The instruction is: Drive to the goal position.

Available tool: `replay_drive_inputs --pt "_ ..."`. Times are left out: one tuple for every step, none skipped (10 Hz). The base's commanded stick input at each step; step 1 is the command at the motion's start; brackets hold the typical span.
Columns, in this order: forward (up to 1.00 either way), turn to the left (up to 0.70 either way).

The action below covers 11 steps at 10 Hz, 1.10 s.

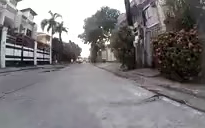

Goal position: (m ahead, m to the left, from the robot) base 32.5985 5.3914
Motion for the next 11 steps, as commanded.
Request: replay_drive_inputs --pt "1.0 0.0" --pt "1.0 0.0" --pt "1.0 0.0" --pt "1.0 0.0" --pt "1.0 0.0" --pt "1.0 0.0" --pt "1.0 0.0" --pt "1.0 0.0" --pt "1.0 0.0" --pt "1.0 0.0" --pt "1.0 0.03"
